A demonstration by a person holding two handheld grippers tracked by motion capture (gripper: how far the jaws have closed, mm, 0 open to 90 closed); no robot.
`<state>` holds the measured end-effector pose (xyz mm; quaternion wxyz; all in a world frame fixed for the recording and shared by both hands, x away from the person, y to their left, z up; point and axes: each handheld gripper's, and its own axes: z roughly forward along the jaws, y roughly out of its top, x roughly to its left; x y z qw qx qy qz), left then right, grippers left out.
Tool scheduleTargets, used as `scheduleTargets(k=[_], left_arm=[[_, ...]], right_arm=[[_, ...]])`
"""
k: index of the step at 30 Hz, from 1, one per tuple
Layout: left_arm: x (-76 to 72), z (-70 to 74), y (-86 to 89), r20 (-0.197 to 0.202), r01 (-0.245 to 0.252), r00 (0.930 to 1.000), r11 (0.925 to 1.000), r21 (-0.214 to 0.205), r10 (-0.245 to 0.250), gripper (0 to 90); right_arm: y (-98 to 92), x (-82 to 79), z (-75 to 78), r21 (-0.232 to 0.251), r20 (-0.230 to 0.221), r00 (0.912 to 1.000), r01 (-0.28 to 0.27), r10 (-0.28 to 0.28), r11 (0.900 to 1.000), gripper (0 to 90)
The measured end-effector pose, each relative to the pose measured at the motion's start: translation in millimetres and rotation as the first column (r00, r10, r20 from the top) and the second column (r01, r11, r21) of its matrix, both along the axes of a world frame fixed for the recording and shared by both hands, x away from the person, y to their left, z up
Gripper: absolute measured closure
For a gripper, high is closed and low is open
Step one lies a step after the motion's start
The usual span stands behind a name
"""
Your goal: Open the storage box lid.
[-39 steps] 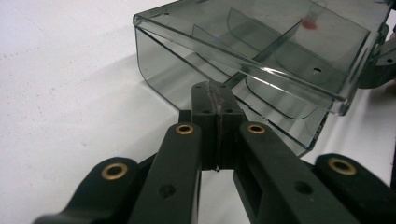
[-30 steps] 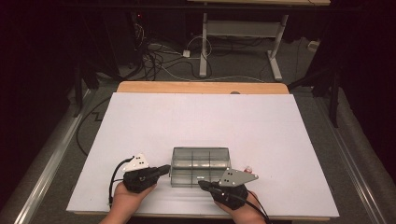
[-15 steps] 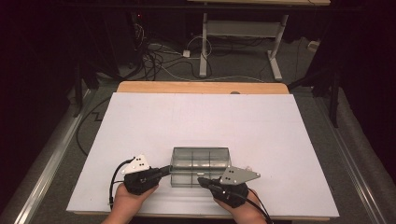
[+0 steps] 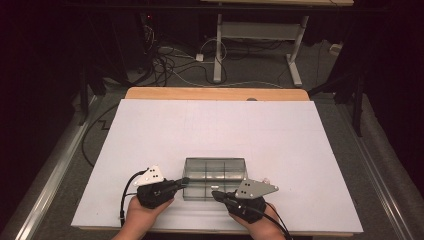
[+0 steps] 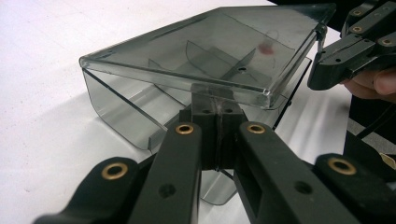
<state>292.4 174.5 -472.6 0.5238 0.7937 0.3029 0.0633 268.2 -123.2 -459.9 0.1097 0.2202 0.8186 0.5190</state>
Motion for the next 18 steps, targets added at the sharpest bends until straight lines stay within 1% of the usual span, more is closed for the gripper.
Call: scheduleTargets(k=[7,14,18], left_arm=[[-0.2,1.2,1.1,0.010,0.001,0.9999,1.0000,0.002,-0.001,87.8],[1.7,1.6,3.0,0.014,-0.002,0.9999,1.0000,-0.004,0.002,87.8],[3.1,2.5,2.9,0.023,-0.003,0.9997,1.0000,0.004,0.003,87.8]], right_arm=[[-5.0,0.9,-2.1,-0.016,0.009,0.9998,0.020,-0.020,0.9997,90.0],[-16.6,2.4,-3.6,-0.022,0.011,0.9987,0.050,-0.050,0.9985,90.0],[-25.5,2.3,-3.1,-0.022,0.011,0.9970,0.077,-0.077,0.9968,90.0]])
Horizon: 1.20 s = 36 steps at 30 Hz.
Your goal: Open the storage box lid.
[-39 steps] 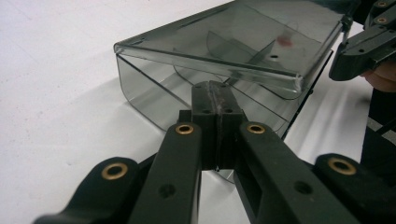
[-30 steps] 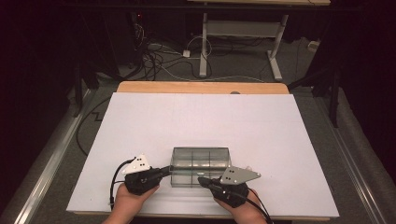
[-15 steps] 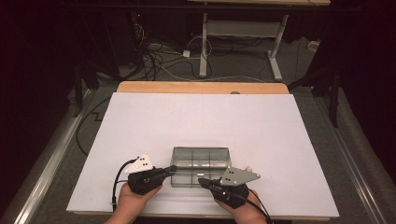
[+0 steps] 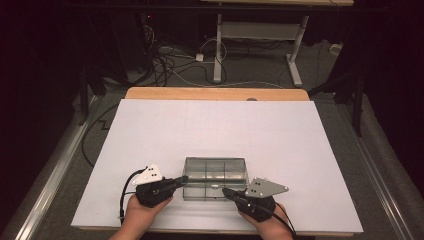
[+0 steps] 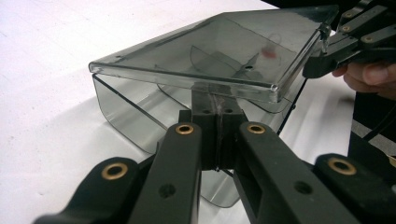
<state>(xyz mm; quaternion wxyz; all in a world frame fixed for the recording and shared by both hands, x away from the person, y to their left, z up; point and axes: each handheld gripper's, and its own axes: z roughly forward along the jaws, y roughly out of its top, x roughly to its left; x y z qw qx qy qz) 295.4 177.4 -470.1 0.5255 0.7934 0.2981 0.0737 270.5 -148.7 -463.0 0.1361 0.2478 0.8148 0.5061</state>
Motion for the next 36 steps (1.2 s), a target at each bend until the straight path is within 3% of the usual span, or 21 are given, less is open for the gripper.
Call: scheduleTargets(k=[19,36], left_arm=[[14.2,1.4,0.2,0.016,-0.007,0.9998,1.0000,-0.002,0.008,87.8],[12.6,1.7,0.5,0.020,-0.002,0.9998,1.0000,0.005,0.001,87.8]], right_arm=[[-38.4,-0.9,2.6,0.010,0.024,0.9923,0.121,-0.122,0.9926,90.0],[-65.7,8.8,1.2,0.014,0.006,0.9728,0.231,-0.232,0.9727,90.0]])
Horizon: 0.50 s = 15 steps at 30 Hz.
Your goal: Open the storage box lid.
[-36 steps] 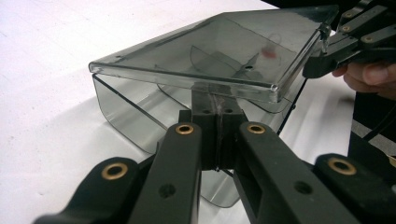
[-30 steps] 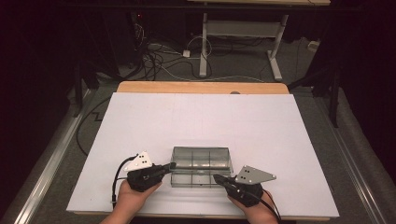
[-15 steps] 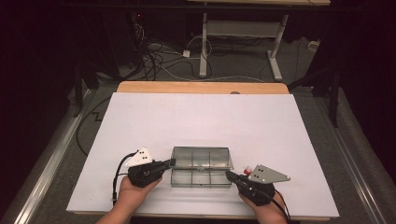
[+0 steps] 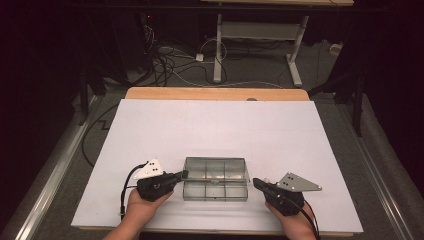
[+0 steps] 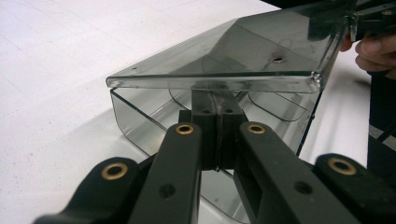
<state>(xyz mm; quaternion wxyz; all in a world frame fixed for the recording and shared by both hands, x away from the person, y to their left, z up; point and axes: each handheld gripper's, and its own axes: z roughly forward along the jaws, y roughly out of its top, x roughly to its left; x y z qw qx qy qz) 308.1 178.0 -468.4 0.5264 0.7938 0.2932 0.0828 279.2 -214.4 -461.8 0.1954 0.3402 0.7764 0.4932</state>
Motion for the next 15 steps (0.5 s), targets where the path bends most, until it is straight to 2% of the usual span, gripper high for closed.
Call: scheduleTargets(k=[7,15], left_arm=[[-2.6,0.4,1.6,0.006,-0.012,0.9999,0.9999,0.010,0.012,87.7],[-6.8,-0.5,1.8,0.001,-0.016,0.9999,0.9999,0.006,0.016,87.7]], right_arm=[[-4.7,7.1,-1.7,0.001,-0.014,0.9997,0.018,-0.018,0.9998,90.0],[-8.4,16.4,-0.1,-0.011,-0.001,0.9995,0.031,-0.031,0.9995,90.0]])
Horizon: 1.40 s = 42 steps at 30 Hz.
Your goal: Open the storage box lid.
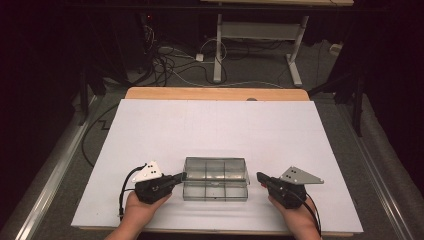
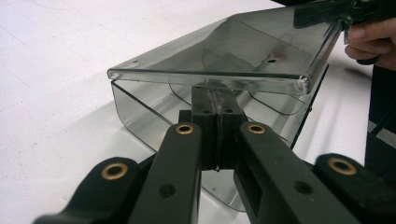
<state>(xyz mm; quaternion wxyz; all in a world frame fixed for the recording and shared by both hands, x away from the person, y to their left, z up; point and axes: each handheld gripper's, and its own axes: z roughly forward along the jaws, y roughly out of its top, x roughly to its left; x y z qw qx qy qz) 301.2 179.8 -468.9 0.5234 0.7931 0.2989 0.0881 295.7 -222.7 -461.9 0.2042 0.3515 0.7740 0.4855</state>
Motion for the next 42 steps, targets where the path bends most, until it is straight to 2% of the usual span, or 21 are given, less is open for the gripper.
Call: scheduleTargets(k=[6,10,18,20,22,30,42], left_arm=[[1.5,-0.3,-0.7,-0.007,-0.010,0.9999,0.9999,-0.012,0.010,87.8],[2.3,-0.8,-0.2,-0.001,-0.012,0.9999,0.9999,-0.006,0.012,87.8],[3.8,-1.5,-1.0,0.005,-0.010,0.9999,0.9999,-0.003,0.010,87.8],[5.7,-2.2,-1.0,-0.008,-0.008,0.9999,1.0000,-0.005,0.008,87.7],[8.3,-1.7,0.1,-0.023,-0.009,0.9997,0.9997,-0.024,0.008,87.7],[16.8,-2.6,0.4,-0.039,-0.014,0.9991,0.9998,-0.015,0.013,87.8],[25.9,4.0,-4.4,-0.023,-0.016,0.9996,0.9997,-0.018,0.016,87.8]], right_arm=[[-0.8,10.0,0.3,0.005,0.008,0.9999,0.007,-0.007,1.0000,90.0],[-1.5,14.9,1.2,0.029,0.036,0.9991,-0.024,0.023,0.9993,90.0],[5.3,27.7,1.3,0.040,0.042,0.9990,-0.019,0.018,0.9990,90.0],[8.5,30.9,2.6,0.022,0.051,0.9986,-0.016,0.014,0.9996,90.0],[9.8,34.3,3.7,0.030,0.050,0.9986,-0.016,0.014,0.9994,90.0],[17.0,48.8,5.4,0.019,0.061,0.9981,-0.002,0.001,0.9998,90.0],[27.4,63.0,15.1,0.005,0.088,0.9961,0.007,-0.008,1.0000,90.0]])
